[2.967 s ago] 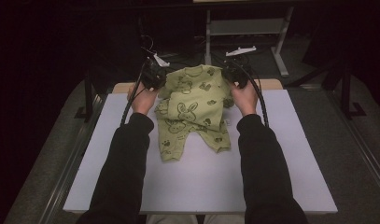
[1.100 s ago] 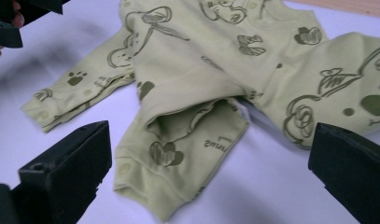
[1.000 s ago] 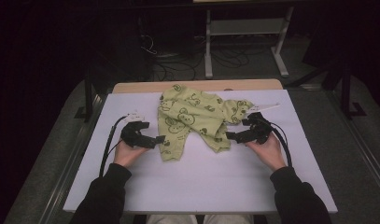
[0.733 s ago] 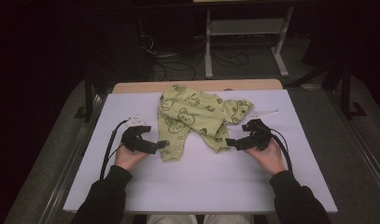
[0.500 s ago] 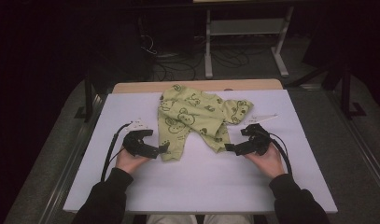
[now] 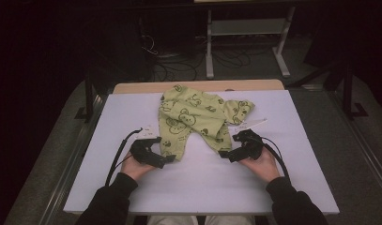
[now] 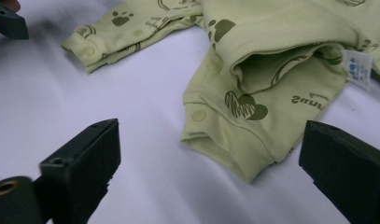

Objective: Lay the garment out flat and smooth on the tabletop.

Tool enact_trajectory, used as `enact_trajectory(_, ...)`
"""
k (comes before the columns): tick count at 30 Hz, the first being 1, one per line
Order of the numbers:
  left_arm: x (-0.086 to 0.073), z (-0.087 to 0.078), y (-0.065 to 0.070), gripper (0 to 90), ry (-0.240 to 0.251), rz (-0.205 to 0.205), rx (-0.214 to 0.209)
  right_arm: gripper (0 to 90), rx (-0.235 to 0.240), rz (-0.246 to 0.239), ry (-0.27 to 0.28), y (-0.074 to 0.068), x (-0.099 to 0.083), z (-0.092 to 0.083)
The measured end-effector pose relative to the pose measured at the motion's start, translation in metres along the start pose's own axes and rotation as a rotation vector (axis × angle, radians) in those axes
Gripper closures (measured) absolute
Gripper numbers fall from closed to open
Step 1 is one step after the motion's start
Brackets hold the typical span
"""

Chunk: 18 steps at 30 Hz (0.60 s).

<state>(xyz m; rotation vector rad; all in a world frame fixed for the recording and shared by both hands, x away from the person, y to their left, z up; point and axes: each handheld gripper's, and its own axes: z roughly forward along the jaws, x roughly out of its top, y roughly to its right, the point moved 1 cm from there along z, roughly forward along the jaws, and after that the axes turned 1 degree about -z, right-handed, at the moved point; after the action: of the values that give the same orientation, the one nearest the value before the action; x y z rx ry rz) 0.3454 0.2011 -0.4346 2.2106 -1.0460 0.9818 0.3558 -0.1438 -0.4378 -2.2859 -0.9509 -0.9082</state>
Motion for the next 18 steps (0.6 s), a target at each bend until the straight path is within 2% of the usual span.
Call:
enact_trajectory(4, 0.002, 0.007, 0.007, 4.0, -0.023, 0.033, -0.011, 13.4, -0.002, -0.029, -0.013, -0.001, 0.0, 0.007)
enact_trajectory(6, 0.002, 0.012, 0.009, 5.2, -0.044, 0.046, -0.012, 14.1, -0.016, -0.049, -0.014, -0.002, 0.001, 0.009)
enact_trajectory(8, 0.001, 0.015, 0.01, 5.8, -0.06, 0.055, -0.015, 18.8, -0.029, -0.066, -0.014, -0.004, 0.003, 0.012)
enact_trajectory(10, 0.001, 0.018, 0.011, 11.1, -0.065, 0.061, -0.034, 23.5, -0.038, -0.088, -0.009, -0.005, 0.004, 0.015)
enact_trajectory(11, 0.001, 0.02, 0.012, 14.0, -0.07, 0.064, -0.032, 24.4, -0.041, -0.095, -0.008, -0.005, 0.005, 0.017)
enact_trajectory(16, 0.002, 0.026, 0.015, 15.7, -0.105, 0.07, -0.02, 34.1, -0.035, -0.117, -0.031, -0.006, 0.008, 0.027)
enact_trajectory(17, 0.002, 0.027, 0.015, 18.1, -0.112, 0.076, -0.01, 36.0, -0.033, -0.12, -0.042, -0.006, 0.008, 0.029)
enact_trajectory(18, 0.001, 0.029, 0.016, 22.3, -0.117, 0.077, 0.019, 38.9, -0.038, -0.127, -0.058, -0.007, 0.008, 0.032)
